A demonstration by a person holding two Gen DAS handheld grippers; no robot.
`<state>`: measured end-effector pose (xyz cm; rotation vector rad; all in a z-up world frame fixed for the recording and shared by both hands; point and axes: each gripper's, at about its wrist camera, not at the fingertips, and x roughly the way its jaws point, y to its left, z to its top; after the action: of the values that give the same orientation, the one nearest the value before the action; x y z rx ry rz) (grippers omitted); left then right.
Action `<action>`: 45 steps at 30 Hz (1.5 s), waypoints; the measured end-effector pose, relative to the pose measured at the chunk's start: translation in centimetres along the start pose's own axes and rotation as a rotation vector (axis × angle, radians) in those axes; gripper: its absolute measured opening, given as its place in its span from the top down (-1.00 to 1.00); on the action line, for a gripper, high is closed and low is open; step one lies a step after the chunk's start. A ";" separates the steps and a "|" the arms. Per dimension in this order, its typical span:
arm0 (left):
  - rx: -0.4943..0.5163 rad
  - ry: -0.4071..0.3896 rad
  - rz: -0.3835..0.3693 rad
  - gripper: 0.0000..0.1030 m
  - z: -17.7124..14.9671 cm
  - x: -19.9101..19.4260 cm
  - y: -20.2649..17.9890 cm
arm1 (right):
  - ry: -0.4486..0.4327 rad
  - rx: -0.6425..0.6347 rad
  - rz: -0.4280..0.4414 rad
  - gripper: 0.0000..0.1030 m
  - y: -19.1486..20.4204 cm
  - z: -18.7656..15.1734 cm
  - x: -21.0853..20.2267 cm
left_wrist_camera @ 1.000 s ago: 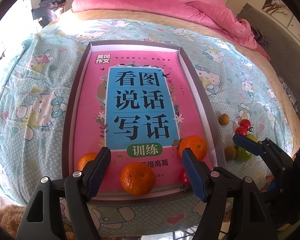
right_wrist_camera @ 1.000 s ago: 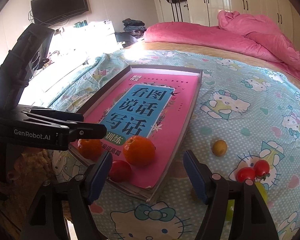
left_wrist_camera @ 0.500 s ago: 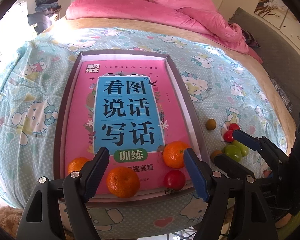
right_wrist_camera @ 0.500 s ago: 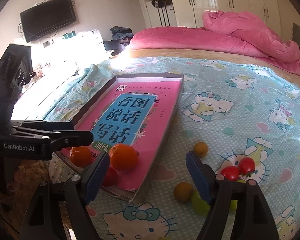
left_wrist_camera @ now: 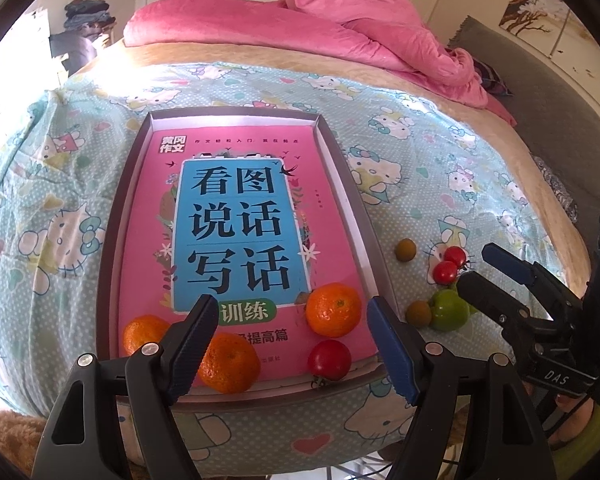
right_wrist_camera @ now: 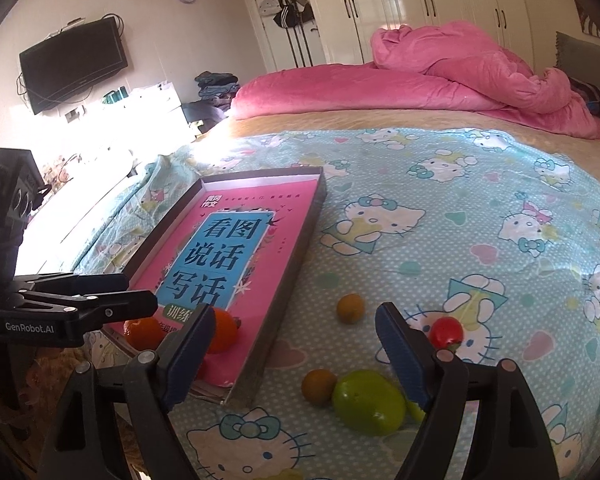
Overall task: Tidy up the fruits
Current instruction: 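Move both tools away from the book back toward the fruit pile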
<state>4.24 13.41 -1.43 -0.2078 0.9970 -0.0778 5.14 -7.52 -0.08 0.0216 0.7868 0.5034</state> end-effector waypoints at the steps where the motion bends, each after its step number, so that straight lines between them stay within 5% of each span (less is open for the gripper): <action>1: 0.002 -0.001 -0.002 -0.51 0.0 -0.1 -0.1 | -0.003 0.003 -0.009 -0.58 -0.2 0.0 -0.2; 19: 0.060 -0.072 -0.048 -0.51 0.3 -2.5 -3.8 | -0.045 0.137 -0.129 -0.59 -6.3 0.5 -3.8; 36: 0.240 -0.005 -0.103 -0.51 -2.0 -1.1 -10.3 | 0.011 0.196 -0.168 -0.59 -9.2 -0.1 -5.1; 45: 0.270 0.064 -0.105 -0.51 -3.0 0.8 -10.8 | 0.085 0.212 -0.187 -0.59 -9.6 -1.1 -4.3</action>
<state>2.46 2.33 -1.36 -0.0105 1.0276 -0.3147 5.93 -18.02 0.05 0.1222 0.9134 0.2438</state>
